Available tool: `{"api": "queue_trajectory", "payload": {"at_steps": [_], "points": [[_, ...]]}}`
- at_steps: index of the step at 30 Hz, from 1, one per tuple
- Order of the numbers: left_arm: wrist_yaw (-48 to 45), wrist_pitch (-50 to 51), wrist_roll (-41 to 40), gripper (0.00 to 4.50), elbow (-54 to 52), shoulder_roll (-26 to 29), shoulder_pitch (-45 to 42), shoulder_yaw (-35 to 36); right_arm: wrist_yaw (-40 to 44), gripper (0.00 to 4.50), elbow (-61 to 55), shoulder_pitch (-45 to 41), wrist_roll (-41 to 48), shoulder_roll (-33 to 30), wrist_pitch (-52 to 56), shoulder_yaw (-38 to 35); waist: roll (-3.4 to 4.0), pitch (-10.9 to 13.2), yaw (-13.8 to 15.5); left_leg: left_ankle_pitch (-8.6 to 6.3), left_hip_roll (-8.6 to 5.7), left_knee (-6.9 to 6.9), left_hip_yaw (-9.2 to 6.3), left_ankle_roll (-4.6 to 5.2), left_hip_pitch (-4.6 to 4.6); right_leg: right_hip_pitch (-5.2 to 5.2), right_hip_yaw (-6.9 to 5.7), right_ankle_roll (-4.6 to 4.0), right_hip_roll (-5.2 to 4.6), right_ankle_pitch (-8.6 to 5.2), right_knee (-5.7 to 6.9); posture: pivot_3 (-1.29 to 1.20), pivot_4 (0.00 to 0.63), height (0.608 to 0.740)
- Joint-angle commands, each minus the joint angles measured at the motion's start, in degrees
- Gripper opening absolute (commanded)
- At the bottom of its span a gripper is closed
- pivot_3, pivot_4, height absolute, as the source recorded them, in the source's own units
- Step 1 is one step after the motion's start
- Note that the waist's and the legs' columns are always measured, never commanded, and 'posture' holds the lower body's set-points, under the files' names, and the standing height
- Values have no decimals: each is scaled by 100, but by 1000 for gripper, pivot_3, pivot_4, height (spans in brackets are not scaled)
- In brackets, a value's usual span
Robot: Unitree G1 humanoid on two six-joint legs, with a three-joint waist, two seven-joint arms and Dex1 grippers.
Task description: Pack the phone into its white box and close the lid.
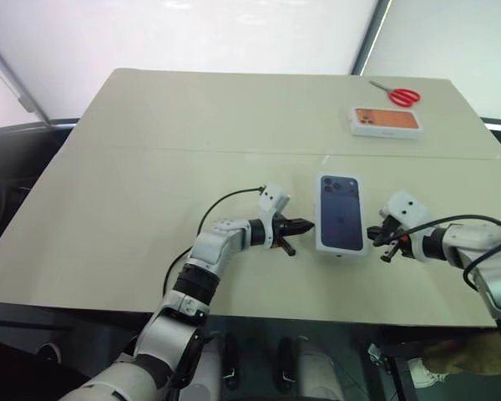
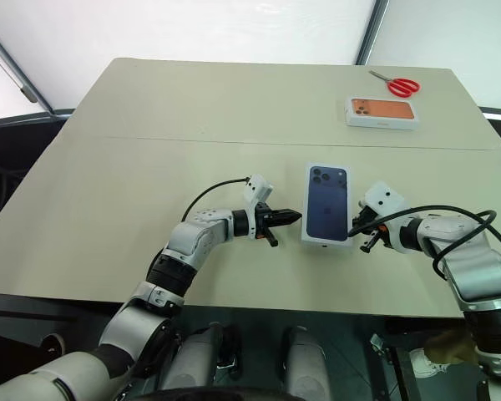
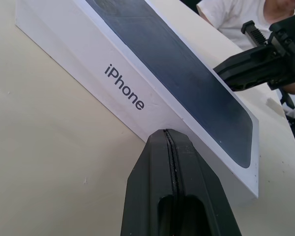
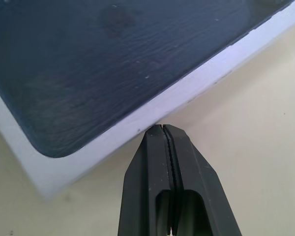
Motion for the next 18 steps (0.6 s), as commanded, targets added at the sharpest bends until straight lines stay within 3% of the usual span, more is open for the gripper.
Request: {"api": "queue_trajectory", "payload": {"at_steps": [1, 18], "points": [[15, -72, -132, 0, -118, -168, -110, -31, 18, 23, -276, -131, 176, -7, 13, -147, 0, 0, 0, 0, 0, 0, 0, 0, 0, 0, 0, 0, 0, 0, 0, 0, 150, 738], [84, -287, -123, 0, 136, -314, -415, 132, -51, 23, -51, -580, 189, 14, 5, -135, 0, 0, -4, 0, -1, 0, 1, 0, -1, -1, 0, 0, 0, 0, 0, 0, 150, 738]]}}
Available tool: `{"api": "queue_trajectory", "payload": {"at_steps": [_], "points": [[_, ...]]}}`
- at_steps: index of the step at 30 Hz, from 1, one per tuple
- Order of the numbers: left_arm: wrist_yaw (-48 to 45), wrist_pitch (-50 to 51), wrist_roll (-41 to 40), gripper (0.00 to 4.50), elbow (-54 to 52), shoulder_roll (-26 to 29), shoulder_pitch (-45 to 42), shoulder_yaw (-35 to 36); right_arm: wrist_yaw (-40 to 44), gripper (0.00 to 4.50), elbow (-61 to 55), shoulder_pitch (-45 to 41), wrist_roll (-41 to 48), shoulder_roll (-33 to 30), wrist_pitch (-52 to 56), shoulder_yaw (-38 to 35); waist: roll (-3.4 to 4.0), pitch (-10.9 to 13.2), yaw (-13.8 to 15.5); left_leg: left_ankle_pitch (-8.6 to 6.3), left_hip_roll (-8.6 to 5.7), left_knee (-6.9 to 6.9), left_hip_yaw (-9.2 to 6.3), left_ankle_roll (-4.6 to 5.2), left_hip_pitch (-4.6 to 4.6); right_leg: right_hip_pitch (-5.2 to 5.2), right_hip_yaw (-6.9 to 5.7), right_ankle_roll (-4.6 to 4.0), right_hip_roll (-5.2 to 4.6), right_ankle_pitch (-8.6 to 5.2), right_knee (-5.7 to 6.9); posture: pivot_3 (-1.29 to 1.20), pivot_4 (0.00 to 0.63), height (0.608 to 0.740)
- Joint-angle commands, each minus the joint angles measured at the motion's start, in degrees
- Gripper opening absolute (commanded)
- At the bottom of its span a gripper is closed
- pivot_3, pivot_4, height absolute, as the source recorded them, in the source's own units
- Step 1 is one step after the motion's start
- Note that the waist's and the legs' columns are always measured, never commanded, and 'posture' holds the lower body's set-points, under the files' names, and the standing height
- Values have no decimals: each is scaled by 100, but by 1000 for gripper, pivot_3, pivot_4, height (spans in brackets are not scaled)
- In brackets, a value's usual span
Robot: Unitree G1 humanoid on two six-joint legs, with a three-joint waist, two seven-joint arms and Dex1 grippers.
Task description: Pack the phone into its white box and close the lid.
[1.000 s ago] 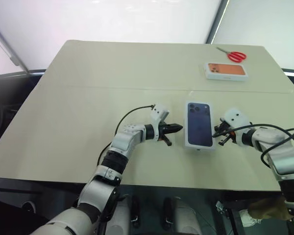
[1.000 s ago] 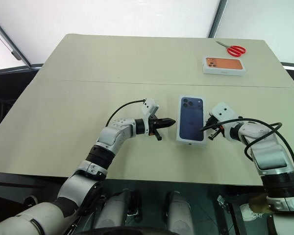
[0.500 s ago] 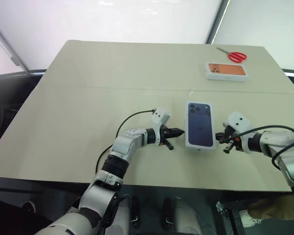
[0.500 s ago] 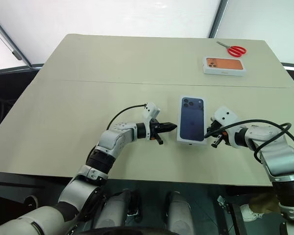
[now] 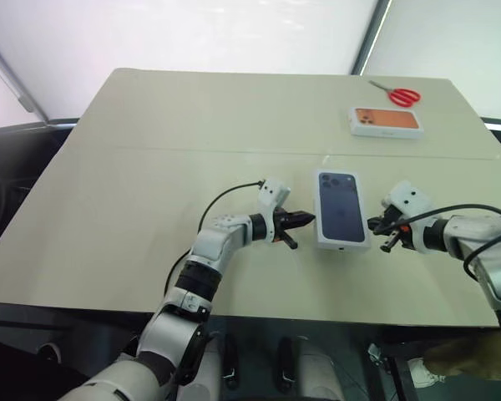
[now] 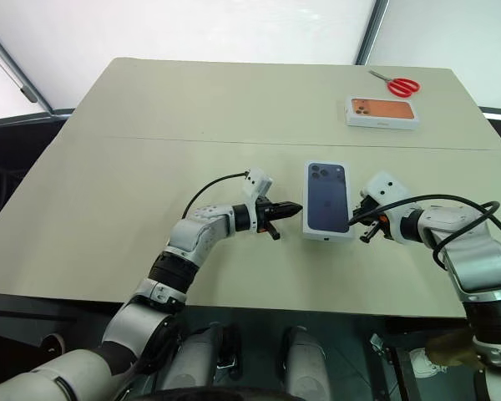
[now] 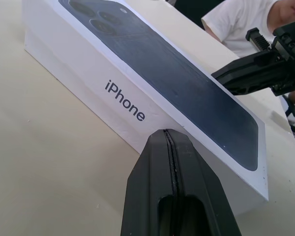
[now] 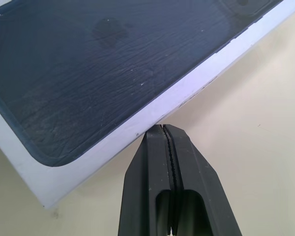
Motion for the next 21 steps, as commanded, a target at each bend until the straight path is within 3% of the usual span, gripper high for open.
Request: {"api": "queue_trajectory", "payload": {"at_steps": [1, 13, 21], "points": [[-20, -230, -50, 0, -34, -183, -215, -110, 28, 23, -100, -242, 88, -2, -186, -94, 0, 0, -3, 0, 0, 0, 0, 1, 0, 0, 0, 0, 0, 0, 0, 0, 150, 738], [-22, -337, -62, 0, 159, -114, -245, -49, 19, 23, -138, -65, -53, 12, -313, 116, 0, 0, -1, 2, 0, 1, 0, -3, 1, 1, 0, 0, 0, 0, 0, 0, 150, 738], [203, -432, -325, 0, 270, 8, -707, 469, -502, 23, 662, -853, -193, 281, -868, -245, -2, 1, -17, 6, 2, 1, 1, -11, 1, -1, 1, 0, 4, 0, 1, 0, 150, 738]]}}
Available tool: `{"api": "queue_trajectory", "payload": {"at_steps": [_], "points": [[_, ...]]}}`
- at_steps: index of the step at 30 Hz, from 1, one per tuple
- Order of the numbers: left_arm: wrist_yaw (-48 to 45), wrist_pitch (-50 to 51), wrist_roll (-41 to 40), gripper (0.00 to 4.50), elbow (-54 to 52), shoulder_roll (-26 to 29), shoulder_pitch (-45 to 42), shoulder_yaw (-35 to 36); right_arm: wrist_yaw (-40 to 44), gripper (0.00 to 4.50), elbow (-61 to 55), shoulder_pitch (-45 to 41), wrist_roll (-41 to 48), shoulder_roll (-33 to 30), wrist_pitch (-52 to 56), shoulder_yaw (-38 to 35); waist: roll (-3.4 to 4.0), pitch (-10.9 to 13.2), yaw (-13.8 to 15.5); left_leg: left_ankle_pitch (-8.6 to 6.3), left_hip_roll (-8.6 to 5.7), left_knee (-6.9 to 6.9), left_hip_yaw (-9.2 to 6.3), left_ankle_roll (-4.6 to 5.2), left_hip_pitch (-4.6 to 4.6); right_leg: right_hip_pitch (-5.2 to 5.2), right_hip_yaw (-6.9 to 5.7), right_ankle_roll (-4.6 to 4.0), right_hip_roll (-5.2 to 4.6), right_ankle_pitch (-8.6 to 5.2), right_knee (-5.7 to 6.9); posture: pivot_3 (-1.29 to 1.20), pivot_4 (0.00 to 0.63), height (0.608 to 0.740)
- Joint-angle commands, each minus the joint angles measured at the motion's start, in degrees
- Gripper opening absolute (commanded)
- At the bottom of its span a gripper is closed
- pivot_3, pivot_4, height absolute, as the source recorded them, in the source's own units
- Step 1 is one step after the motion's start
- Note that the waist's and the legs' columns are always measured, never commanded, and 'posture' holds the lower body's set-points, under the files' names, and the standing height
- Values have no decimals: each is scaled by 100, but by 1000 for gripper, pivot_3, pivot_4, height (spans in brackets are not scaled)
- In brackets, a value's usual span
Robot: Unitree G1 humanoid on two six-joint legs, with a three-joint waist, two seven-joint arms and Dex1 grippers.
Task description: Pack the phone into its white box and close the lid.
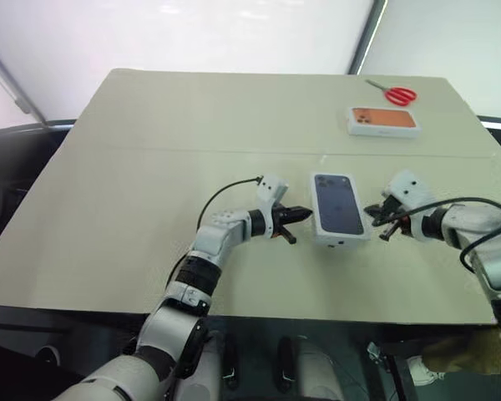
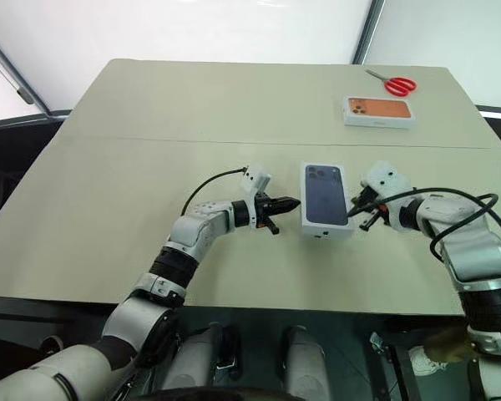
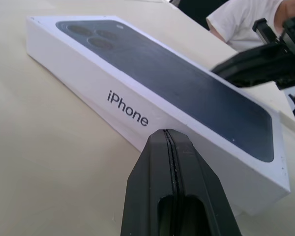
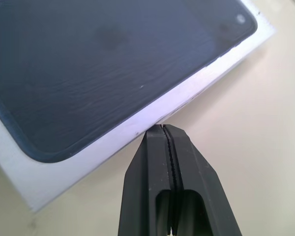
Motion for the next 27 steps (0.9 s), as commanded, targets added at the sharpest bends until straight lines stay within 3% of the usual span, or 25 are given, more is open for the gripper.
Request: {"api": "queue_trajectory", "payload": {"at_steps": [1, 8, 14, 18, 26, 27], "points": [[160, -241, -230, 0, 101, -75, -600, 363, -208, 23, 113, -372, 100, 189, -244, -288, 1, 0, 12, 1, 0, 0, 0, -1, -2, -3, 0, 0, 0, 0, 0, 0, 150, 738], [271, -816, -64, 0, 1054, -450, -1127, 394, -310, 23, 134, -553, 74, 575, -224, -70, 0, -1, 20, -3, -10, 0, 1, 6, -2, 5, -5, 2, -1, 0, -3, 0, 150, 738], [-171, -1055, 621, 0, 1454, -392, -772, -451, 255, 23, -461, 204, 110, 257, 115, 436, 7, -4, 7, -4, -7, 0, 0, 7, -1, 3, -5, 2, 2, 1, -1, 0, 150, 738], [-716, -839, 885, 0, 1127, -15, -371, -1001, 619, 23, -918, 681, 429, 45, 424, 394, -8, -27, 2, -17, 1, -2, -2, 25, 25, 24, -4, 1, 1, 0, -4, 0, 150, 738], [-846, -481, 376, 0, 360, 245, -131, -547, 458, 23, -687, 339, 637, 244, 664, 166, -17, -57, 12, -24, 2, -3, -7, 32, 29, 28, -1, -2, -12, -1, -9, 0, 150, 738], [-836, -389, 266, 543, 229, 286, -131, -427, 426, 0, -662, 274, 770, 322, 821, 68, -17, -56, 3, -24, 2, -3, -6, 32, 27, 25, -1, -2, -14, -1, -9, 0, 150, 738]]}}
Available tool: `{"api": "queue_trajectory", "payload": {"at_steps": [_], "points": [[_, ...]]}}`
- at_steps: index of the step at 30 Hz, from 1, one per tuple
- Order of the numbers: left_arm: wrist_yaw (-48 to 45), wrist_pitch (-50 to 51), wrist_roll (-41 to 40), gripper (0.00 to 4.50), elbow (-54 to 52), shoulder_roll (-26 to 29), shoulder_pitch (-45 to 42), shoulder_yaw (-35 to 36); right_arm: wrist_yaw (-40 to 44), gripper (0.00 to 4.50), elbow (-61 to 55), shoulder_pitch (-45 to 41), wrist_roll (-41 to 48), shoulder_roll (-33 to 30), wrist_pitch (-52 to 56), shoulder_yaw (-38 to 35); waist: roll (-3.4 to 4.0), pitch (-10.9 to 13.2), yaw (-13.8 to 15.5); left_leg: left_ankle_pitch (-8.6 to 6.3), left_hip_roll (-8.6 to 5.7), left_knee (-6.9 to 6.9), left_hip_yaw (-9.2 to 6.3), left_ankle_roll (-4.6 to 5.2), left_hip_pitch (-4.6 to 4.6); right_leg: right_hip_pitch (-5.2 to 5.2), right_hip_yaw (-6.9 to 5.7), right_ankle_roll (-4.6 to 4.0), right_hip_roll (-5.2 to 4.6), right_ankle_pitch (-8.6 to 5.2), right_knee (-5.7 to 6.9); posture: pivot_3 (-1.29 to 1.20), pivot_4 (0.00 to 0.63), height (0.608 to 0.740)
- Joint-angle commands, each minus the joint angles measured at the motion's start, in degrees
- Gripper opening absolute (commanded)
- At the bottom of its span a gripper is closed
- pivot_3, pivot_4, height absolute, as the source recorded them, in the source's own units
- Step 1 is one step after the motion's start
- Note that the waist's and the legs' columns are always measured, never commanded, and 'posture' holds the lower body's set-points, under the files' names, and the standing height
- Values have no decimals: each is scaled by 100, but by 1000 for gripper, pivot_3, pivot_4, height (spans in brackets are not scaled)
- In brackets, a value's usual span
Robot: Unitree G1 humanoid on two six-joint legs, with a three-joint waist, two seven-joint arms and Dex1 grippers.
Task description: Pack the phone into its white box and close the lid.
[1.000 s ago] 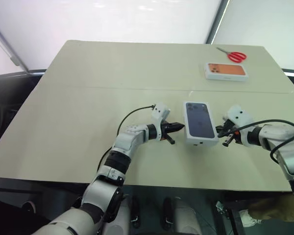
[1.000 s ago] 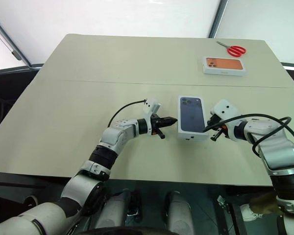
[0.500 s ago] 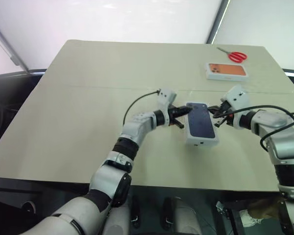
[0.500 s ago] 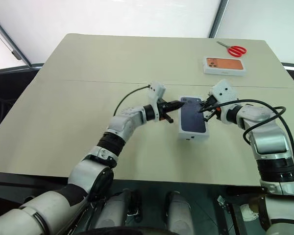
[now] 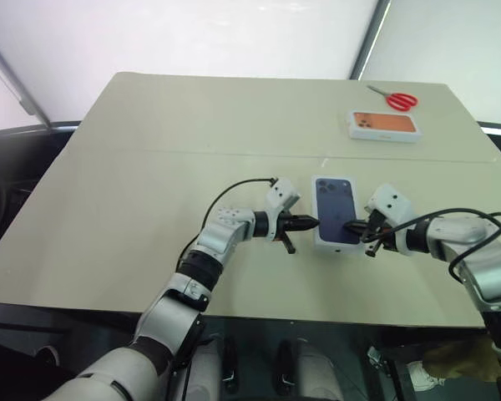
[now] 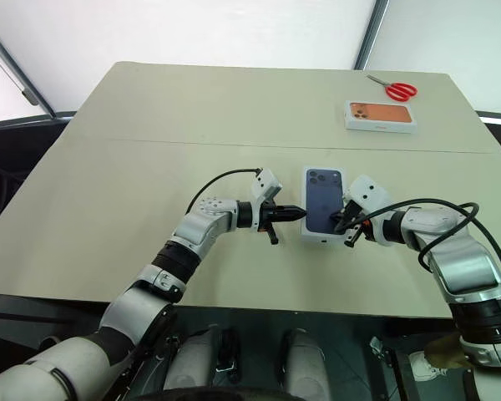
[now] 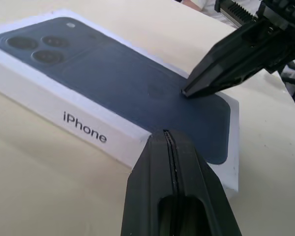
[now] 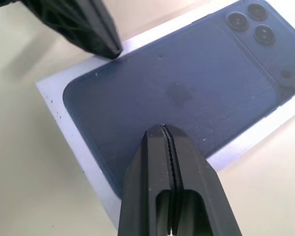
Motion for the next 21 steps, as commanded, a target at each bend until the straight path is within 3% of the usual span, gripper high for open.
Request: {"api": "queue_trajectory", "payload": {"at_steps": [1, 4, 7, 8, 14, 21], "points": [[31, 290, -289, 888, -351, 91, 66, 271, -81, 0, 78, -217, 399, 210, 485, -271, 3, 2, -9, 4, 0, 0, 0, -6, -2, -2, 0, 0, 0, 0, 0, 0, 150, 738], [23, 314, -399, 2267, -759, 356, 157, 436, -205, 0, 173, -396, 557, 398, 426, -478, 6, 5, -13, 14, 1, -1, 0, -23, -8, -10, 1, 0, 1, 1, 4, 0, 150, 738], [-56, 391, -536, 3908, -1190, 753, 243, 589, -248, 839, 189, -593, 748, 535, 354, -637, 9, 7, -21, 16, 0, -1, 3, -25, -12, -14, 1, 0, 1, 1, 5, 0, 150, 738], [-78, 561, -646, 4436, -1370, 954, 264, 717, -256, 1409, 211, -655, 751, 563, 213, -687, 10, 7, -25, 16, 0, -1, 3, -26, -13, -14, 1, 0, 1, 1, 5, 0, 150, 738], [-413, 872, -991, 4500, -1987, 2422, 581, 1385, 58, 4454, 441, -831, 1004, 506, -174, -885, 11, 8, -70, 21, 2, -6, 3, -34, -12, -15, 1, 1, 8, 1, 5, 0, 150, 738], [-796, 898, -1415, 4500, -2278, 3340, 1241, 1966, 700, 4454, 602, -271, 974, 333, -1339, -1116, 10, 9, 6, 20, -5, -6, 4, -33, -12, -10, 0, 2, 6, 1, 1, 0, 150, 738]]}}
